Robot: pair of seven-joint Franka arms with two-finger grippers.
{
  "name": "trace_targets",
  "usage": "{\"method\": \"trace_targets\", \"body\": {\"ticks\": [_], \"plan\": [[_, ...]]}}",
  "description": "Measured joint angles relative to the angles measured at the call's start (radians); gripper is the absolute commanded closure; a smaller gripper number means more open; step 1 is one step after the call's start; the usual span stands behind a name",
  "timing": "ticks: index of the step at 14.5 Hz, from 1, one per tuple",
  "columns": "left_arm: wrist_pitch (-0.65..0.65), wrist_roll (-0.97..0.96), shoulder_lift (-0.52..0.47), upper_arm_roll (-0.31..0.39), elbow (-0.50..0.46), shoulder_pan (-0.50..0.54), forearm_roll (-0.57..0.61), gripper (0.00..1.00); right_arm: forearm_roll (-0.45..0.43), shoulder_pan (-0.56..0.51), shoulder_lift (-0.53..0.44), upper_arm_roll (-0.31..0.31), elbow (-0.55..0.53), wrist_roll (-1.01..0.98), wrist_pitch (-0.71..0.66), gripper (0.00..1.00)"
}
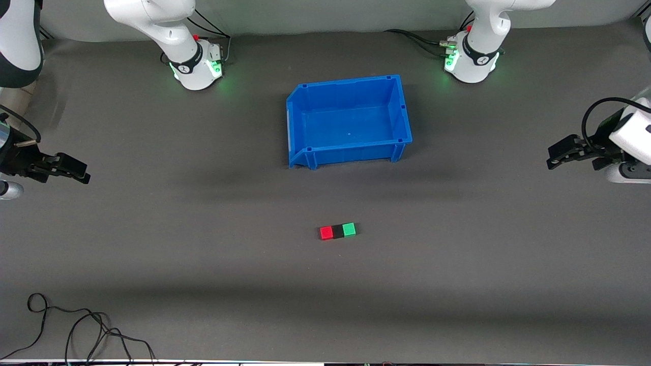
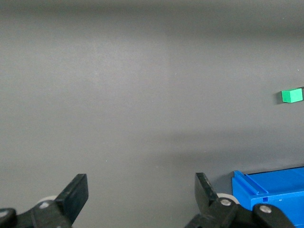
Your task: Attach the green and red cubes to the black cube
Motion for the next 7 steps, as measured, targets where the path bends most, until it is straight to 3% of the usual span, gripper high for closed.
{"method": "trace_targets", "body": {"ticks": [7], "plan": [[-0.005,0.000,0.000,-0.011,0.000,0.008,0.037,0.00,0.000,-0.002,0.001,0.004,-0.007,0.000,0.001,0.01]]}}
